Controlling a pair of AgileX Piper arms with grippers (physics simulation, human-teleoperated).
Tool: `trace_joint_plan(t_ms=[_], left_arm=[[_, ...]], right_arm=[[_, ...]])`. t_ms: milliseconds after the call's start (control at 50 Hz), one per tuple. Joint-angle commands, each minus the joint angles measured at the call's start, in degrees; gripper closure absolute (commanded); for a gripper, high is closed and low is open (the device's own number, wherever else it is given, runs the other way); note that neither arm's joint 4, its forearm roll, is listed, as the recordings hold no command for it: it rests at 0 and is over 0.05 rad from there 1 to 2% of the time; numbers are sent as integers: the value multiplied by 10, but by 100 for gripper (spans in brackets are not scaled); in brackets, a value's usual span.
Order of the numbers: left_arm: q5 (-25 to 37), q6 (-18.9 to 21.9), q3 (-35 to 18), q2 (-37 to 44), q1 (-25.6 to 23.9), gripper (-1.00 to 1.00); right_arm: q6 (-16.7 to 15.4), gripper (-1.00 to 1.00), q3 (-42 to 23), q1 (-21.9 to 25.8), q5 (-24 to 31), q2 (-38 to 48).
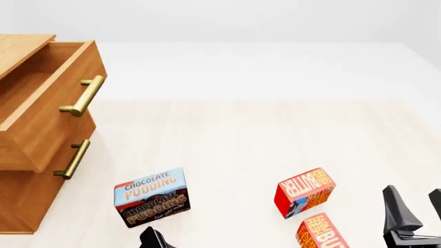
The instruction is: Put the bowl in the top drawer of the cabinet.
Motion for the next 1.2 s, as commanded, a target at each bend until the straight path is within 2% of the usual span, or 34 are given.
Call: trace_joint_plan(t_ms=[20, 640, 660, 1060, 1140, 1200], left_arm=[[-34, -22, 13, 28, -11, -100], [-84, -51, 21, 76, -25, -100], [-82, -49, 23, 68, -21, 100], [-37, -34, 24, -3, 8, 100], [-6, -37, 17, -31, 11, 100], [22, -20, 8, -55, 22, 100]], right_arm=[[1, -100, 0, 0, -3, 6], [-1, -100, 0, -1, -14, 24], [-1, -100, 0, -1, -14, 24], [0, -100, 0, 2, -10, 17], [0, -100, 0, 2, -10, 17], [0, -100, 0, 3, -9, 16]])
